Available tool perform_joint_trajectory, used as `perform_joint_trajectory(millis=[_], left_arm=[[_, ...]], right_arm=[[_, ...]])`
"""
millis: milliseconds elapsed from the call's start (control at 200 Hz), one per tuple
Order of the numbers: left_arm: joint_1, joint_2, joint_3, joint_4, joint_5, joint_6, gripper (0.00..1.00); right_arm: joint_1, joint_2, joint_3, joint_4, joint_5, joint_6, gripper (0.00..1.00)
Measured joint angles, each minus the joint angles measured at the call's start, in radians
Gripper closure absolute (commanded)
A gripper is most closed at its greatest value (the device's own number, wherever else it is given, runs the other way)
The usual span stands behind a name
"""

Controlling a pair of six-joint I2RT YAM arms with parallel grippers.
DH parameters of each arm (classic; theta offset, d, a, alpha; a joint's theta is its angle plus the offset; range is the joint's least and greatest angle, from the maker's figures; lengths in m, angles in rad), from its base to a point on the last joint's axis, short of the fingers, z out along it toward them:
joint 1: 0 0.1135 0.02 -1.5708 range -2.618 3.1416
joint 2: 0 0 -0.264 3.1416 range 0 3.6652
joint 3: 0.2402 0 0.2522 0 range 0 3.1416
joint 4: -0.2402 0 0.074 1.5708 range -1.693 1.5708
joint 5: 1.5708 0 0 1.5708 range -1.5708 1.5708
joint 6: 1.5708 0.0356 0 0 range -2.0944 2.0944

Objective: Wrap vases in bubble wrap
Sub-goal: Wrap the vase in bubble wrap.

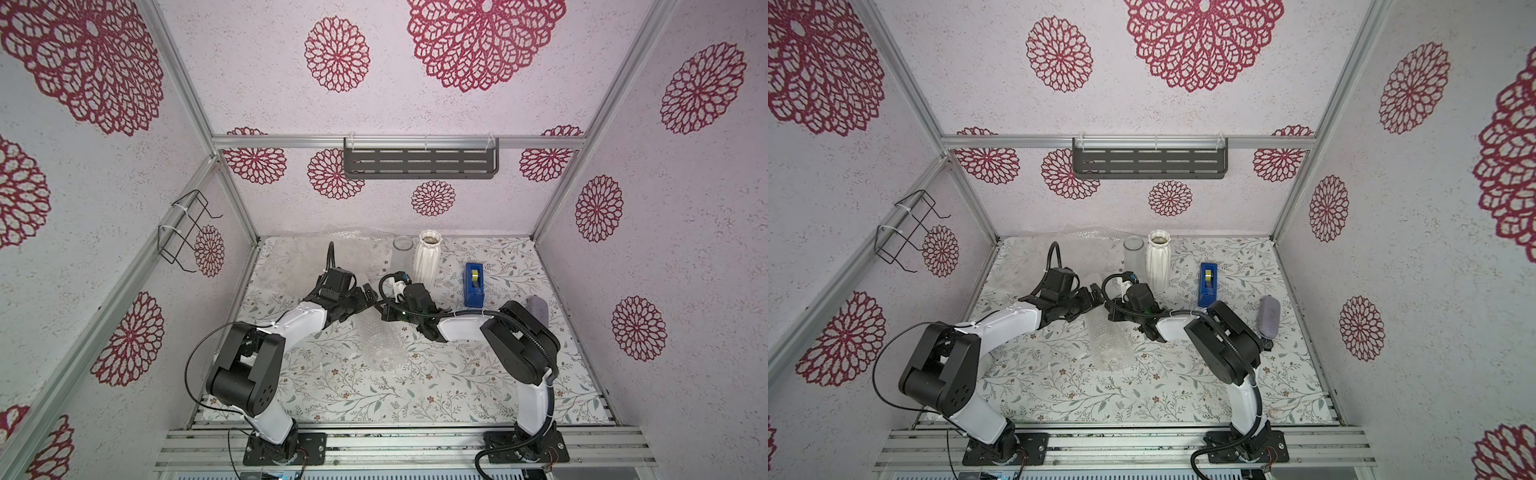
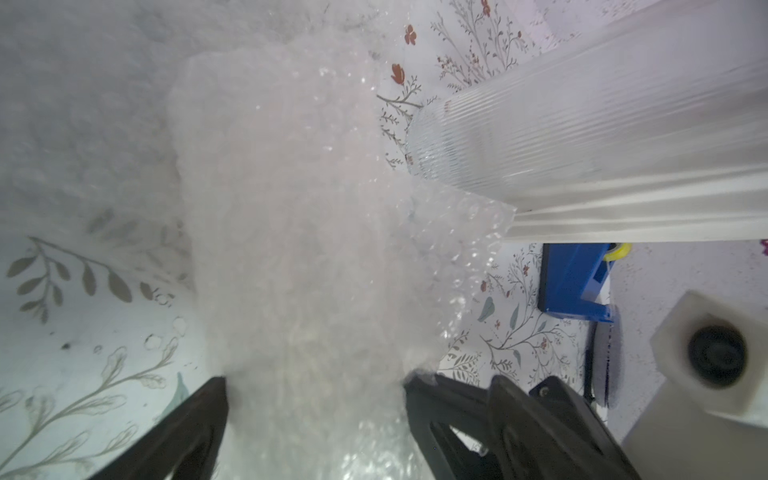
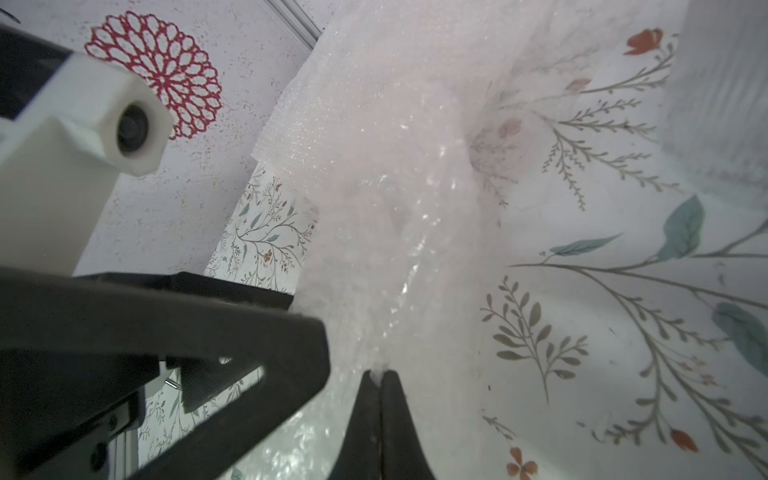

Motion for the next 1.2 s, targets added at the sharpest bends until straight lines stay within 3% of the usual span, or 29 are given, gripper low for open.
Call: perform_joint_trajectory(millis=[500,866,1006,1201], left_arm=[[0.024,0.054,0.037,-0.005,0.009,0.002,0.0],[0.028,0.079,0.061,-0.045,-0.027,0.002,0.3],[0.029,0.089,0.063,-0.045,-0.039,0.002,0.38],[0.031,0.099,0.063,-0.032,-0.05,-0.002,0.47]], right_arm=[[0.04,0.01,0.061,-0.031,0.008,-0.027,1.0],[0.052,0.014,0.071,-0.04,0.016,-0.041,1.0],[0.052,0.014,0.07,-0.048,0.025,-0.05,0.87],[0.054,-0.01,0.048,-0.048,0.027,-0.058,0.78]])
